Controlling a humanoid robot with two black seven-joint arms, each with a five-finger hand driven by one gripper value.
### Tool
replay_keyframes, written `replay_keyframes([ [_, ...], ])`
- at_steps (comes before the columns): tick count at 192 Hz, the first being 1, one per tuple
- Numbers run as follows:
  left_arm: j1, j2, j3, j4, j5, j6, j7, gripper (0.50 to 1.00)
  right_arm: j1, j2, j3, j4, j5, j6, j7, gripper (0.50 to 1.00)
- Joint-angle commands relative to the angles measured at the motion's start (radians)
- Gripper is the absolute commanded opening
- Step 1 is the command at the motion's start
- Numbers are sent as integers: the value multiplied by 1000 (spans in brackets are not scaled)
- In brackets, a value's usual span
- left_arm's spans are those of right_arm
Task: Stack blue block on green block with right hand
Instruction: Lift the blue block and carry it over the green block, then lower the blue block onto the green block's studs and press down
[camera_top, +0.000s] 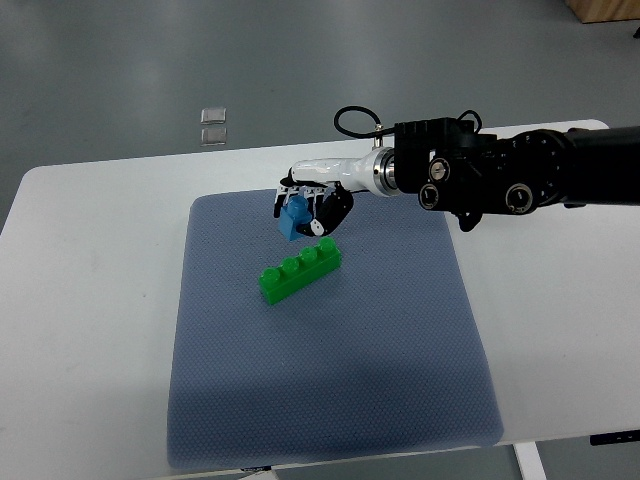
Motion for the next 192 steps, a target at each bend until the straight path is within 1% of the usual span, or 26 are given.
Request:
replay_keyframes([
  [1, 0, 0, 0, -1, 0, 0, 0, 1000, -16, -2, 0, -1, -16, -8, 0, 517],
  [104, 0, 0, 0, -1, 0, 0, 0, 1000, -57, -5, 1, -1, -34, -11, 0, 519],
  [116, 0, 0, 0, 1, 0, 0, 0, 1000, -67, -3, 1, -2, -36, -28, 0, 521],
  [192, 0, 0, 0, -1, 0, 0, 0, 1000, -84, 0, 1, -5, -59, -30, -2, 525],
])
